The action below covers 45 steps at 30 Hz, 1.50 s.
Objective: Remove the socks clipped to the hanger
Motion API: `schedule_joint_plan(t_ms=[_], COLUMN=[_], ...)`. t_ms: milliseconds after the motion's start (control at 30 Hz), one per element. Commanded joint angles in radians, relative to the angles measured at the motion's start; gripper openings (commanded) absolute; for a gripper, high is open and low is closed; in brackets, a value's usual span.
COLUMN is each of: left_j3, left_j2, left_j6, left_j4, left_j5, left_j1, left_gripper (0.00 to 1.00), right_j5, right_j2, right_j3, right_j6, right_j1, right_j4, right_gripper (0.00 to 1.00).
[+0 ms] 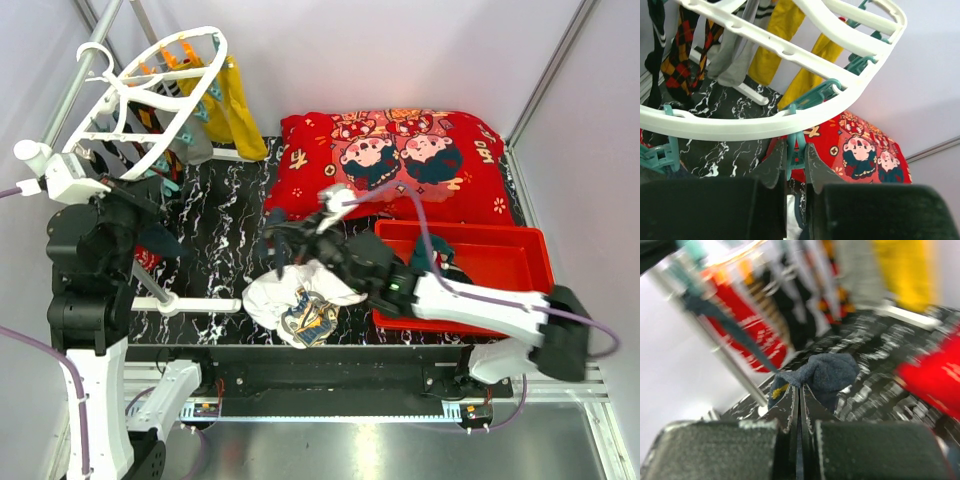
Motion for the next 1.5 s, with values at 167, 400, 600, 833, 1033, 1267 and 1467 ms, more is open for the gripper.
schedule_joint_plan(t_ms=[167, 400, 600, 833, 1033, 1267, 1467], left_j3=[-0.021, 0.002, -0.002, 0.011, 0.015, 0.079, 0.113], left_j2=[-0.037, 0.006, 0.026, 0.041, 0.040, 0.056, 0.050], left_j6=[-0.004, 0.020, 0.014, 0.022, -0.004, -0.036, -0.032], left_j4=[0.144, 0.159, 0.220, 0.240, 0.260, 0.234, 0.221], left_j5=[0.090, 0.184, 0.304, 0.380, 0.436, 0.532, 0.565], left_j1=[0.003, 0.003, 0.003, 0.003, 0.003, 0.003, 0.003], left_gripper=[0.20, 0.30, 0.36, 0.46, 0.57, 0.81, 0.99], right_j5=[0.457, 0.499, 0.560, 0.541, 0.068, -0.436, -0.694], right_j2=[-0.479, -0.706, -0.797, -0.746, -0.627, -0.337, -0.055], right_j3=[-0.246, -0.305, -0.357, -0.306, -0.313, -0.161, -0.069], right_j6=[0.297, 0.496, 0.581, 0.474, 0.125, 0.062, 0.084], right_j1=[-0.105, -0.358, -0.370, -0.370, -0.370, -0.369, -0.352], right_j4=[-0.613, -1.050, -1.145, -1.051, -0.520, -0.142, 0.229], right_gripper=[0.00, 0.03, 0.23, 0.78, 0.87, 0.86, 0.82])
